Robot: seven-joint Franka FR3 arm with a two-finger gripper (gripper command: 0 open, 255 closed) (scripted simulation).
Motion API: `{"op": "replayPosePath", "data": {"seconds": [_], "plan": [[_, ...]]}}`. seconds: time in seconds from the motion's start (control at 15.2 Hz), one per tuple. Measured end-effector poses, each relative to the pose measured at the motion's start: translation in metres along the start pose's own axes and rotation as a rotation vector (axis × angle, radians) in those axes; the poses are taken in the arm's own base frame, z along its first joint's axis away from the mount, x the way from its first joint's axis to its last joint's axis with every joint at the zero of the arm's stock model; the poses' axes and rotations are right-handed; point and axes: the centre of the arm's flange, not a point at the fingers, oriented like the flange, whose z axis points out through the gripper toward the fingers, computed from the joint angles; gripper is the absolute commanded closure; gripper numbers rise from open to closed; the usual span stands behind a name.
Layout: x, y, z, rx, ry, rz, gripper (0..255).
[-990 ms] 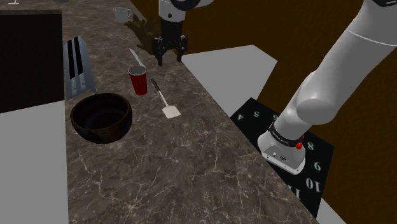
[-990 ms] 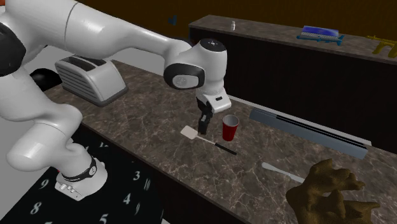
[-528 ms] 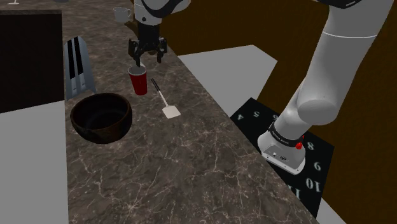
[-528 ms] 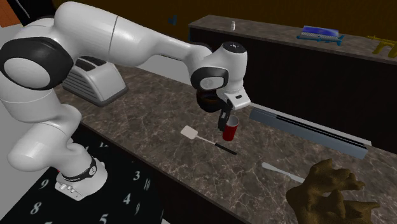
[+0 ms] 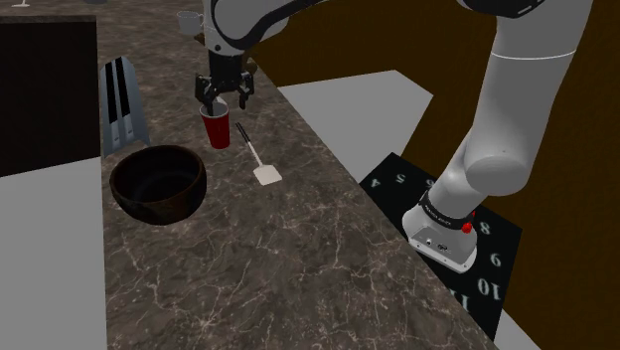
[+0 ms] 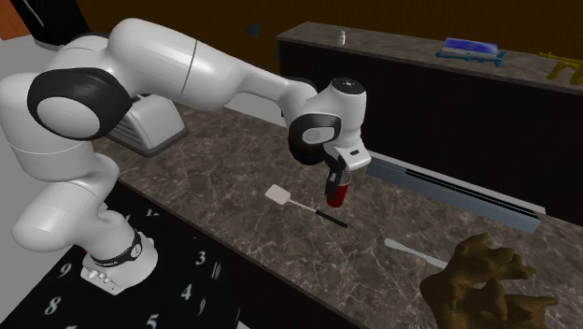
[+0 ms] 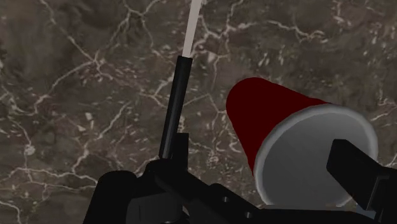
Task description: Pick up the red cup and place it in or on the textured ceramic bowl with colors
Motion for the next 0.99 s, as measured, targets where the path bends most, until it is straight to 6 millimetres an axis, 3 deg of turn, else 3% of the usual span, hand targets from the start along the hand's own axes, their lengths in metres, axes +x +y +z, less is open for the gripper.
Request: {"op": "replayPosePath", "data": {"seconds": [0.46,0.53,0.99], "plan": [[0.0001,0.0008,0.0074,0.000,0.000,0.000,0],[0.0001,0.0008,0.0074,0.000,0.000,0.000,255],[0.0003,0.0009,0.0069,0.001,0.002,0.000,255]]}}
